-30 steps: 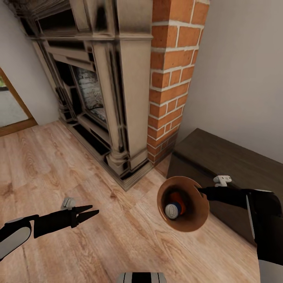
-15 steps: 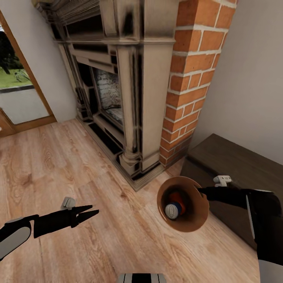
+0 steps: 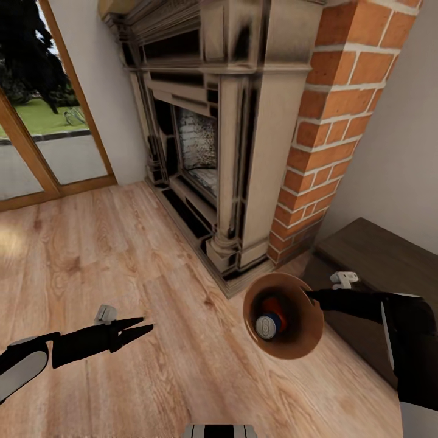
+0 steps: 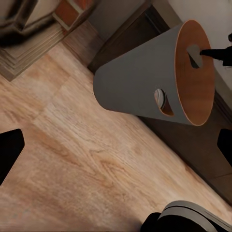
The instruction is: Put the three can of soda from the living room inside the tash can in the kitchen.
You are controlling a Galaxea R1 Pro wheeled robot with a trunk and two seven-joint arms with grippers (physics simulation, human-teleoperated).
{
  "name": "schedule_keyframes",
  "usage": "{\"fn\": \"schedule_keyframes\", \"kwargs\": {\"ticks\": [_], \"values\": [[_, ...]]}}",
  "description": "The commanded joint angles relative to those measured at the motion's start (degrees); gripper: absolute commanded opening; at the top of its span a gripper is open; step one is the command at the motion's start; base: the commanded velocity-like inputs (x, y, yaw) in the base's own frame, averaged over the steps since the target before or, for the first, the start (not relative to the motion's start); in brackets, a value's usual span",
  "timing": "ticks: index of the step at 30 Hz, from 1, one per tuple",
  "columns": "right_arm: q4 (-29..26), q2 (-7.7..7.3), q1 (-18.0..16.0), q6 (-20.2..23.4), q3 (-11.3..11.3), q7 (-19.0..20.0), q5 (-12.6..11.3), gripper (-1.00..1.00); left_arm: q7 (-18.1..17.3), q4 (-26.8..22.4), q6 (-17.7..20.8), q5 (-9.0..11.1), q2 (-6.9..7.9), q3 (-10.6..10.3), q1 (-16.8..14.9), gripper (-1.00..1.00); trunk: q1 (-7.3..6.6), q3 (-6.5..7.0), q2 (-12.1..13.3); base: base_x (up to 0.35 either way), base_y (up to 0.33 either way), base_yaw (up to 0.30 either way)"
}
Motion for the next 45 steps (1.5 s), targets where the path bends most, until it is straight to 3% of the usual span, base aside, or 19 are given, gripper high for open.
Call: {"fn": "schedule_keyframes", "kwargs": {"ticks": [1,45], "values": [[-0.03,0.01,0.0,0.79,0.01,0.09,-1.49,-1.0,0.0,0.0,0.0,0.0,-0.01,0.0,0.0,1.0,-0.01,0.05,0.0,0.0,0.0,0.258],[-0.03,0.34,0.03,0.79,0.13,0.09,-1.49,-1.0,0.17,0.09,-0.54,-0.09,-0.11,-0.09,0.0,1.0,-0.01,1.76,0.0,0.0,0.0,0.263]]}}
